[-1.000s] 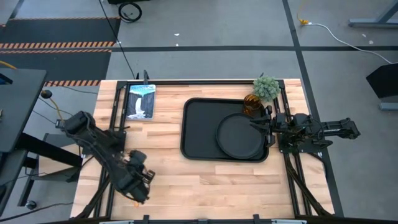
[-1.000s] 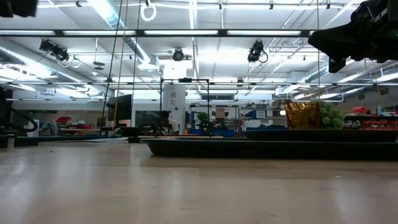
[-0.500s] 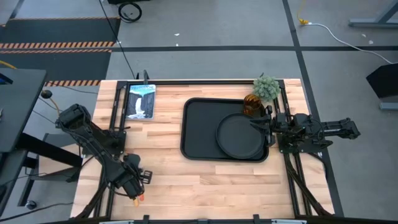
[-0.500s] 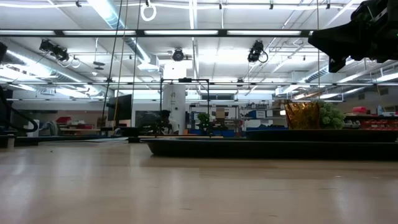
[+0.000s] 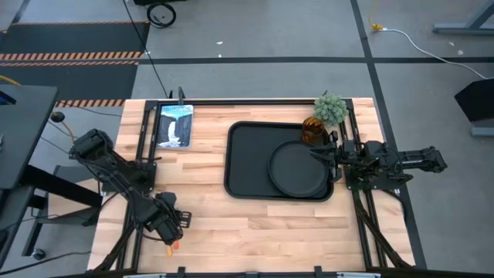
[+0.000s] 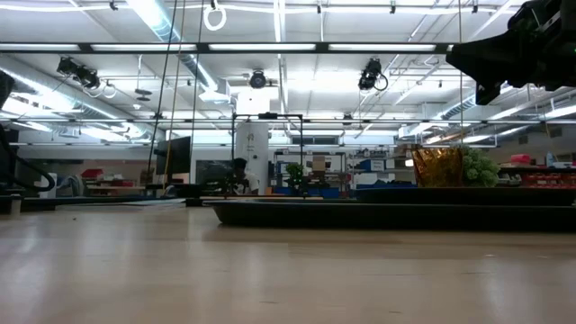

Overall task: Pick and place plate/cup/fork/spoon on tray
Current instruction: Put the orange fork on the black tray to the left of the black plate

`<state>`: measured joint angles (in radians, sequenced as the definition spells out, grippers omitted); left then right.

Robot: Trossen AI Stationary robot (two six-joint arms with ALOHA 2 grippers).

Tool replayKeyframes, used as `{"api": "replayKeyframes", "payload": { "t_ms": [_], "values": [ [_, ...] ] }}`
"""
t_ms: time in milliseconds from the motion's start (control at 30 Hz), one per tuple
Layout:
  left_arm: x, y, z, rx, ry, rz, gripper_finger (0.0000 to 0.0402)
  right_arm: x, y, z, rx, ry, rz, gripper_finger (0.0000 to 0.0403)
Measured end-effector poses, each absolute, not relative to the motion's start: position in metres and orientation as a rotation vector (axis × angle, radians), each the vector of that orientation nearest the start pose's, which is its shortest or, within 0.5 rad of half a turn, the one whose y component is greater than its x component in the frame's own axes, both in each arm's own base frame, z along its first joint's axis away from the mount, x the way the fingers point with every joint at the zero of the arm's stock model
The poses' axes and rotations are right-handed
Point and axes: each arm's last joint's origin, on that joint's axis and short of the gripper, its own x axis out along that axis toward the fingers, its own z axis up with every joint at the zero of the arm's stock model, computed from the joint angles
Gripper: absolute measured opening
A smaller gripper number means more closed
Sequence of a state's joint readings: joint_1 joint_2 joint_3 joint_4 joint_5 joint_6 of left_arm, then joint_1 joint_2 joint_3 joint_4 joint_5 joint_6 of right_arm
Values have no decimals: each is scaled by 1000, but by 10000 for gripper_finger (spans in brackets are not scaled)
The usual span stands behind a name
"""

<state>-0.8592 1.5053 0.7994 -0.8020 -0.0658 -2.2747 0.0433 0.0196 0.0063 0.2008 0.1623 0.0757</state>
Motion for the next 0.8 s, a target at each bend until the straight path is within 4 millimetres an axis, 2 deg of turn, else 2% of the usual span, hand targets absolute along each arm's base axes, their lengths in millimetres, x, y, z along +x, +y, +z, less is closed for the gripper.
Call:
{"api": "replayKeyframes", "payload": {
  "t_ms": [267, 600, 800],
  "values": [
    [153, -173, 139, -1206, 1221, 973, 146, 97, 0, 183, 94, -191, -112, 88],
    [152, -173, 138, -1206, 1228, 971, 140, 97, 0, 184, 95, -192, -112, 88],
    [152, -172, 138, -1200, 1233, 973, 113, 97, 0, 184, 94, -192, -111, 88]
  ]
}}
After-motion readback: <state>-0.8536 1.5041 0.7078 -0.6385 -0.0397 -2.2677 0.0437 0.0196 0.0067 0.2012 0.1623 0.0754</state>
